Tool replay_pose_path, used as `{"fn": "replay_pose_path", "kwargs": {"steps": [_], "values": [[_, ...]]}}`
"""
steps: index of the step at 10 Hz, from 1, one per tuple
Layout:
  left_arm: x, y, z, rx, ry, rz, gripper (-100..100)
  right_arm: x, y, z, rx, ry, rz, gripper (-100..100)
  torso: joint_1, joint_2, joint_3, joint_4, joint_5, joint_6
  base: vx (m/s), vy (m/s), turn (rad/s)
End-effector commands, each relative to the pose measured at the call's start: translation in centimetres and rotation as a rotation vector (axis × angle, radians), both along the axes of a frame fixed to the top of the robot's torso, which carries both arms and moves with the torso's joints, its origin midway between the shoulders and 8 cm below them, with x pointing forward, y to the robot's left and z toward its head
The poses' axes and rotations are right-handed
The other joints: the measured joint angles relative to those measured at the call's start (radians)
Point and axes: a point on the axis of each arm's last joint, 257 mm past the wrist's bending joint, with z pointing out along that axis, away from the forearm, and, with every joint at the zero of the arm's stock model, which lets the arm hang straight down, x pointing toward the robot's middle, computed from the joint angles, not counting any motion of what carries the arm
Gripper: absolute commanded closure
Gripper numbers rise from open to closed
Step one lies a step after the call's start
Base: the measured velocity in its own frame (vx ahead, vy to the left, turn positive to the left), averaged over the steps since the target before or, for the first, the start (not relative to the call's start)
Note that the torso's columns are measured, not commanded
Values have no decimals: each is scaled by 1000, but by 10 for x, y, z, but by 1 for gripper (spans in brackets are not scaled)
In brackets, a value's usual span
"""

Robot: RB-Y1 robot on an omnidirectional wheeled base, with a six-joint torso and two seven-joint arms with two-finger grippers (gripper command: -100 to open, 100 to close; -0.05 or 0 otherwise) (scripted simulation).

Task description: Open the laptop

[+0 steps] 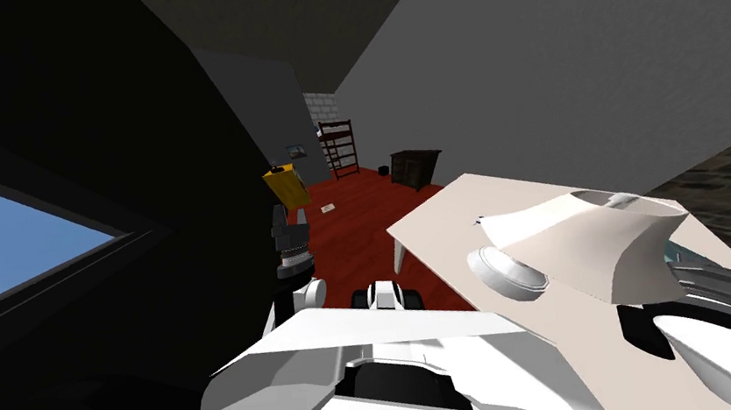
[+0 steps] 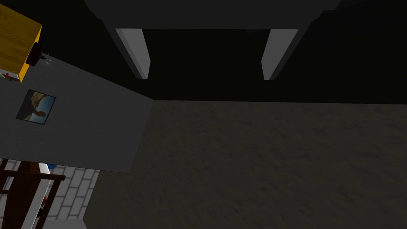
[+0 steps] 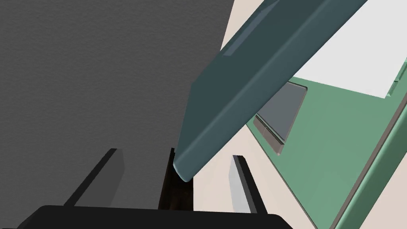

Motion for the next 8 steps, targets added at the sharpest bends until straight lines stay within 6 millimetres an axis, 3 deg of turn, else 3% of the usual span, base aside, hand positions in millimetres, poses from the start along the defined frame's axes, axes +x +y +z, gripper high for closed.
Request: {"fn": "replay_pose_path", "kwargs": {"steps": [1,4,6,8], "values": [[0,0,0,0,0,0,0,-12,-20,6,-4,7,-52,-100,-1,2,2,1,-1,0,-144,18,138],[0,0,0,0,0,0,0,-28,-46,16,-7,11,-123,-100,-1,-8,-5,-2,0,1,-131,14,162],[0,0,0,0,0,0,0,-44,-69,28,-19,19,-189,-100,0,-7,-5,-2,1,-1,-174,20,400],[0,0,0,0,0,0,0,-54,-81,32,-4,9,-231,-100,1,-7,-4,-2,0,2,-143,38,160]]}}
